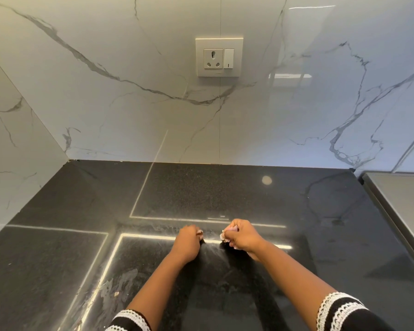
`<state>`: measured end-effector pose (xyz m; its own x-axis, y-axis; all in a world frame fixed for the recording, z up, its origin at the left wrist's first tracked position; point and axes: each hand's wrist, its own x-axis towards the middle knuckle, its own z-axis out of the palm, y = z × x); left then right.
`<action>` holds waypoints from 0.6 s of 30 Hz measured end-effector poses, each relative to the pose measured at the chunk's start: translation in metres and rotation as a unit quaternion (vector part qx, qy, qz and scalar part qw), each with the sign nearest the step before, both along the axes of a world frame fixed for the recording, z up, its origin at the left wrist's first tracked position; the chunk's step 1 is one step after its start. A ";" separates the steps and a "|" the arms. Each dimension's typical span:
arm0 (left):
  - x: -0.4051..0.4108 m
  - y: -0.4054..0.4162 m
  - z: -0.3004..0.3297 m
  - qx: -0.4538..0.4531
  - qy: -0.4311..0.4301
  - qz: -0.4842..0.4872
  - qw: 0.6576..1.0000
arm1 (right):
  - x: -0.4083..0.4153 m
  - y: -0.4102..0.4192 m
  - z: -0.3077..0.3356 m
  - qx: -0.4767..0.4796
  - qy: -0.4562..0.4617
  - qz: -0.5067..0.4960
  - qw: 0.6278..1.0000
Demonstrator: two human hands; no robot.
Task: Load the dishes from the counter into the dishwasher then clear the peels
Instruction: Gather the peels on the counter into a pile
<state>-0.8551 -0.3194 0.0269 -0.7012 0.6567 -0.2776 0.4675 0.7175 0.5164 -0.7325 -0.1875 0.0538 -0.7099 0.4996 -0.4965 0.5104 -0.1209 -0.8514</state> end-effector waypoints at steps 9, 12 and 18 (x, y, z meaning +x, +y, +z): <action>-0.001 -0.032 0.001 0.137 -0.118 0.153 0.972 | 0.011 0.001 -0.003 -0.003 -0.004 -0.001 1.000; 0.010 -0.029 0.003 0.108 -0.053 0.105 0.987 | 0.012 0.000 -0.002 0.002 -0.007 0.004 1.000; 0.020 -0.024 0.000 0.086 0.063 0.049 0.993 | 0.017 0.000 0.000 0.007 -0.014 0.013 1.000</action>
